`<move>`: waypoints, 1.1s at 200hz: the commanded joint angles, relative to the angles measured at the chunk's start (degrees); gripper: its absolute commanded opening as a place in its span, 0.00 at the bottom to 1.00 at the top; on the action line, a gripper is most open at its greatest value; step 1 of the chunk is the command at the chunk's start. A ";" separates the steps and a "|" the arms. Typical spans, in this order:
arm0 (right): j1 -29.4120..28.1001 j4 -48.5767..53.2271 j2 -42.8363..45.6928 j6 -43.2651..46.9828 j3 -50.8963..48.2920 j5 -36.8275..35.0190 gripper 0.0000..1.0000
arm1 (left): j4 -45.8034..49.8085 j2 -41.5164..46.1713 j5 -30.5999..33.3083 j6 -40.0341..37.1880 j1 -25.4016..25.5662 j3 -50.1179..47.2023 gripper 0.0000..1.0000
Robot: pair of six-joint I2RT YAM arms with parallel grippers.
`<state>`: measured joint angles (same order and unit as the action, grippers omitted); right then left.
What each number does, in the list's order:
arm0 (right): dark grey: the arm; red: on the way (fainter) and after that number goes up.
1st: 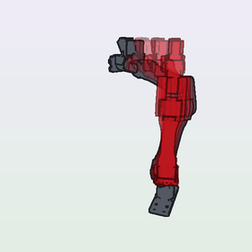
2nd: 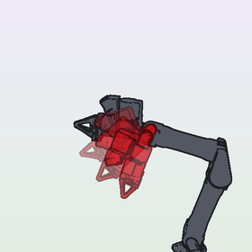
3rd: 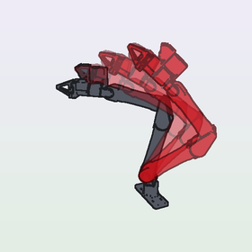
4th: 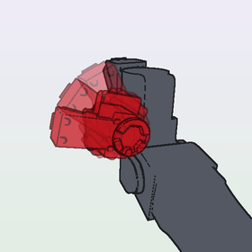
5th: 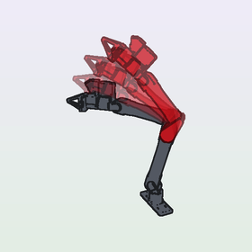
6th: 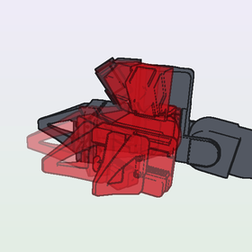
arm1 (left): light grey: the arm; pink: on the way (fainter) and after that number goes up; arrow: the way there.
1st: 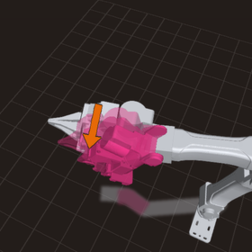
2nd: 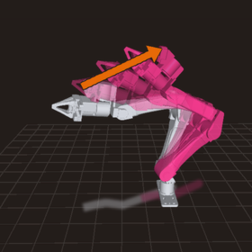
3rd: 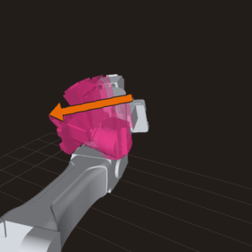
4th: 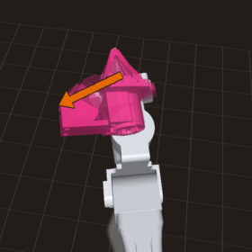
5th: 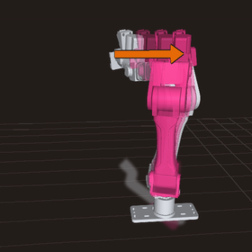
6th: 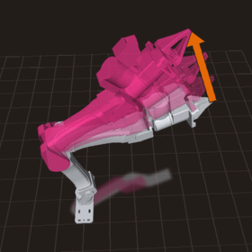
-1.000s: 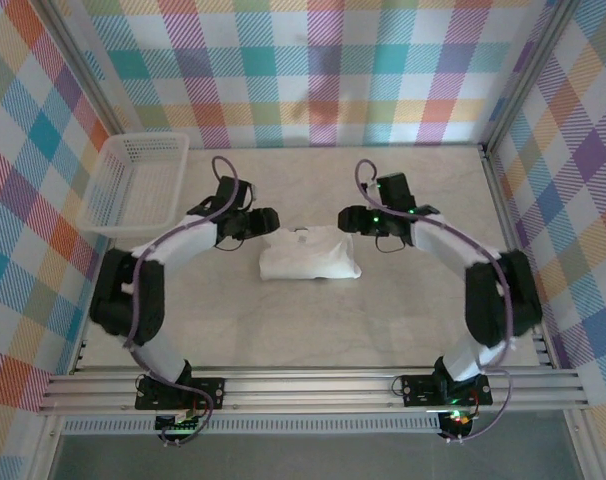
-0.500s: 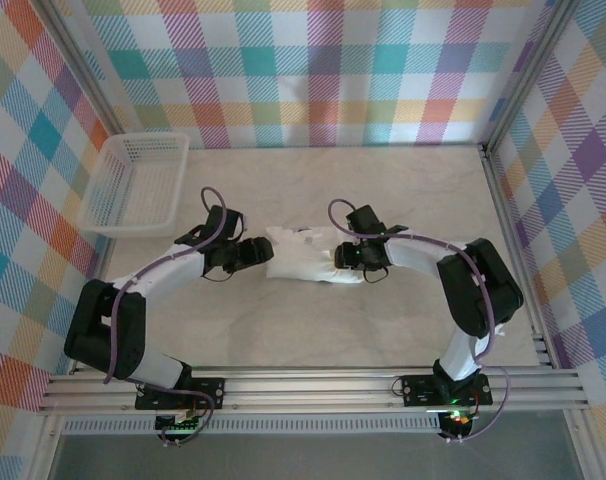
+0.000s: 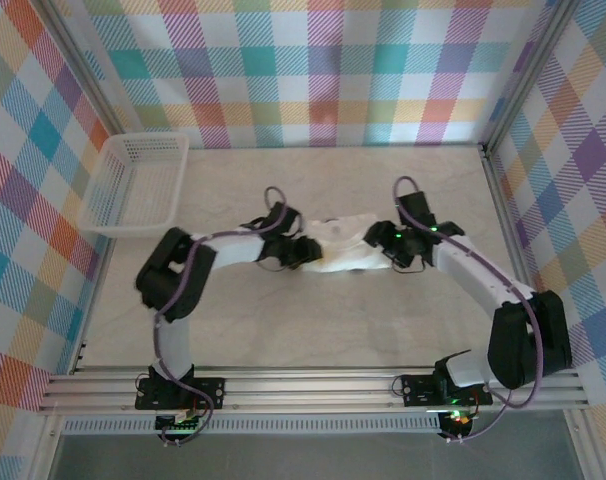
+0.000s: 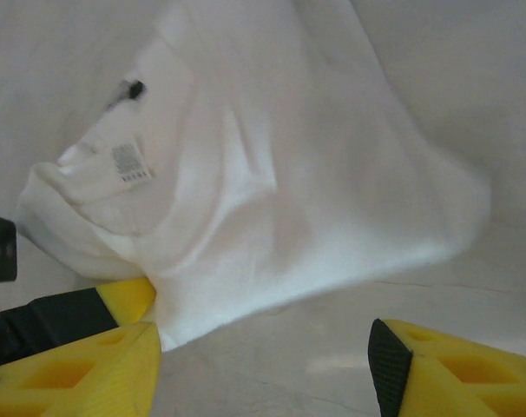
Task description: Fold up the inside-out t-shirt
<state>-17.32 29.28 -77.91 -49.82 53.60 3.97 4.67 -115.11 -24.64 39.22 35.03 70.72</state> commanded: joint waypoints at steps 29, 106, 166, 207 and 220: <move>13.37 10.09 10.66 -8.36 -4.42 -1.86 0.66 | 5.18 -31.31 0.86 4.98 9.93 47.68 0.47; 25.93 1.26 -1.06 0.55 1.80 4.36 0.67 | 8.17 -18.53 8.07 -6.01 8.75 47.24 0.79; 26.26 -5.09 -27.55 0.87 18.76 4.55 0.60 | 4.27 23.97 15.44 -10.32 2.24 0.72 0.81; 26.32 -2.28 -42.82 1.22 33.55 2.67 0.53 | 14.67 43.62 25.01 -10.71 1.65 -13.49 0.79; 26.37 0.48 -47.44 2.90 40.22 0.78 0.53 | 16.49 48.92 28.08 -9.69 1.47 -17.49 0.79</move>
<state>8.67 27.27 -118.76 -49.98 84.71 8.25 13.37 -72.20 -4.45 30.11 36.58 59.70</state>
